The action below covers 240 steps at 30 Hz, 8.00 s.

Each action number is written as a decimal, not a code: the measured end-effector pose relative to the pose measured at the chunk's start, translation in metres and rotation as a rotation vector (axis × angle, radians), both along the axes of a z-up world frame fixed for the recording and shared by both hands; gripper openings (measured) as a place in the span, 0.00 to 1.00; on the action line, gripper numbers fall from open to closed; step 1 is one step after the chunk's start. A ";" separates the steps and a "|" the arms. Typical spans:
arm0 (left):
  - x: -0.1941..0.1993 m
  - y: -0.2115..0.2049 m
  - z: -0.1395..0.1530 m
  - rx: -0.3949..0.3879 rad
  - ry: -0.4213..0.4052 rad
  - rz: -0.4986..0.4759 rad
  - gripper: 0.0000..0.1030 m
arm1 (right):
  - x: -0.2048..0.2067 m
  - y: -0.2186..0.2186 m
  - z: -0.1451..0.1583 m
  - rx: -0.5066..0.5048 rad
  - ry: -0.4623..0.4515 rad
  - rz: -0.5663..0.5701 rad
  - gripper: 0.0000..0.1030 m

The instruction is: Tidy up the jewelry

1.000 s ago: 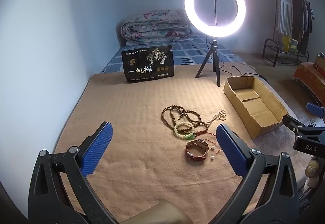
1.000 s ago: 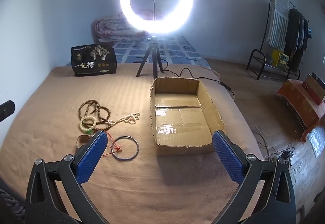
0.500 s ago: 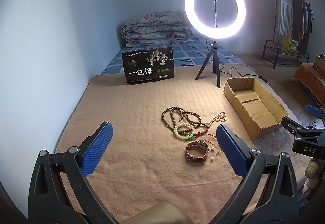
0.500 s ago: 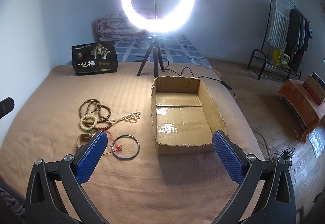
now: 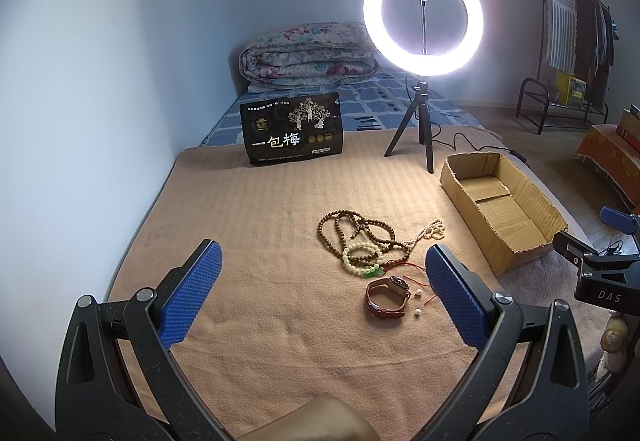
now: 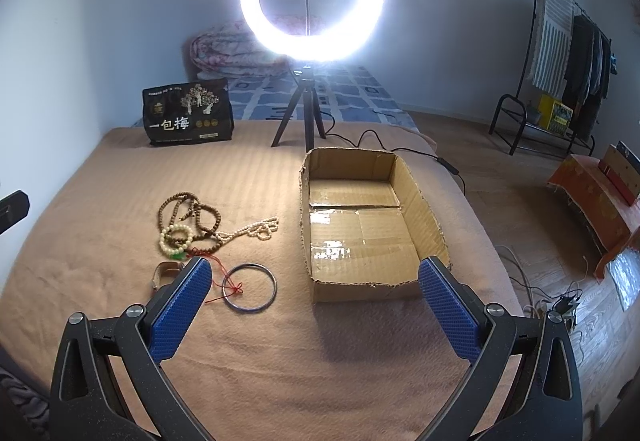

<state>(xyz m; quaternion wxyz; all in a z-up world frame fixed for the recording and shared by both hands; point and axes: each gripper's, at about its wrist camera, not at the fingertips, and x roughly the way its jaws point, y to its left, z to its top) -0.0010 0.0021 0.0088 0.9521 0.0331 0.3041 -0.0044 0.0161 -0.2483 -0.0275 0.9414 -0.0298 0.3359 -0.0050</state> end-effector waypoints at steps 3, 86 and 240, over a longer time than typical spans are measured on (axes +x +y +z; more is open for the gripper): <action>0.000 0.000 0.000 -0.002 0.001 -0.002 1.00 | 0.000 0.000 0.000 -0.002 0.001 -0.002 1.00; 0.034 0.025 -0.015 -0.201 0.183 -0.055 1.00 | 0.011 0.003 -0.009 0.008 0.073 0.029 1.00; 0.135 -0.001 -0.155 -0.215 0.535 -0.187 0.03 | 0.141 0.081 -0.075 0.103 0.348 0.420 0.00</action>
